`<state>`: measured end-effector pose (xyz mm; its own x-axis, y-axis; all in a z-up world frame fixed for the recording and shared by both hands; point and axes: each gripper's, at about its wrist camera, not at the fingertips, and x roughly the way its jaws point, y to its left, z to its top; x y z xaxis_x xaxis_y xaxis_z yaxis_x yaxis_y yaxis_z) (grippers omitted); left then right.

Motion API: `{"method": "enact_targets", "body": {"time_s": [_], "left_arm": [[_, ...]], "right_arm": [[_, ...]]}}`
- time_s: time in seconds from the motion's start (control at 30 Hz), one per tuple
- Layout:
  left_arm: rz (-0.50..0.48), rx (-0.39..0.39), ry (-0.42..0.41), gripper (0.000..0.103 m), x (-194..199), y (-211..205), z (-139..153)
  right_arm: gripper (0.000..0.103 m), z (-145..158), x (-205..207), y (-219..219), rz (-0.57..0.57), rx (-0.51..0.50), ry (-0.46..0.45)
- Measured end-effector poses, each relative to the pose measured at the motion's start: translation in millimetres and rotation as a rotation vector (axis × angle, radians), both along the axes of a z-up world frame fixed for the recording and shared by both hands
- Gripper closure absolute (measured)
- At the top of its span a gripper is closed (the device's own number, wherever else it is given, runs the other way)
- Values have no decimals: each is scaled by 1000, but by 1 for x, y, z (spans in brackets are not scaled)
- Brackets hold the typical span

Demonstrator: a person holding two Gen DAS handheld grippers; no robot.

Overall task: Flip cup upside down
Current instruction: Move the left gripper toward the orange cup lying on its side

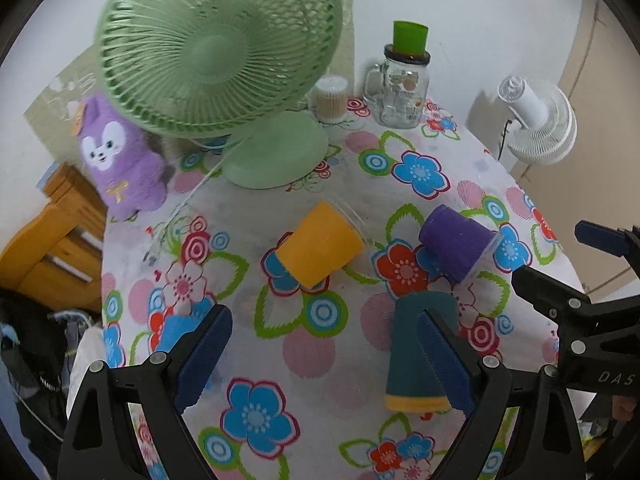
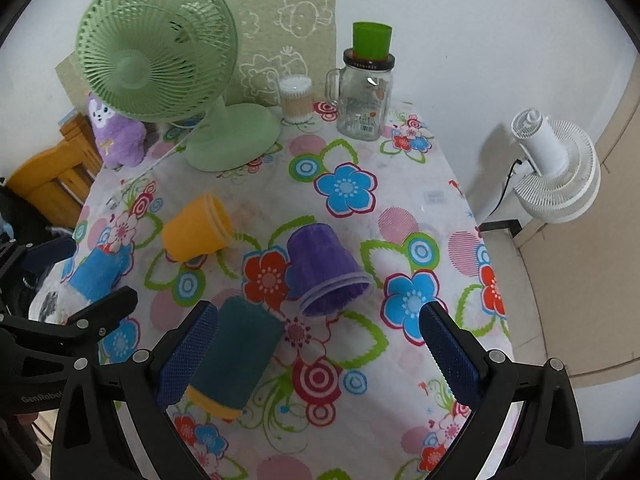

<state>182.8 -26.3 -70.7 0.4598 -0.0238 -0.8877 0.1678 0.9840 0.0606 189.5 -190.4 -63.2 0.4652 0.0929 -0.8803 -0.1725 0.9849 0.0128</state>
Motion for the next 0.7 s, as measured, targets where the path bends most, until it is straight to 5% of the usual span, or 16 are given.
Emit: {"method": "enact_targets", "body": {"time_s": [0.7], "left_arm": [[-178, 29, 51, 8, 74, -3, -62]], "right_arm": [[2, -55, 51, 2, -20, -9, 58]]}}
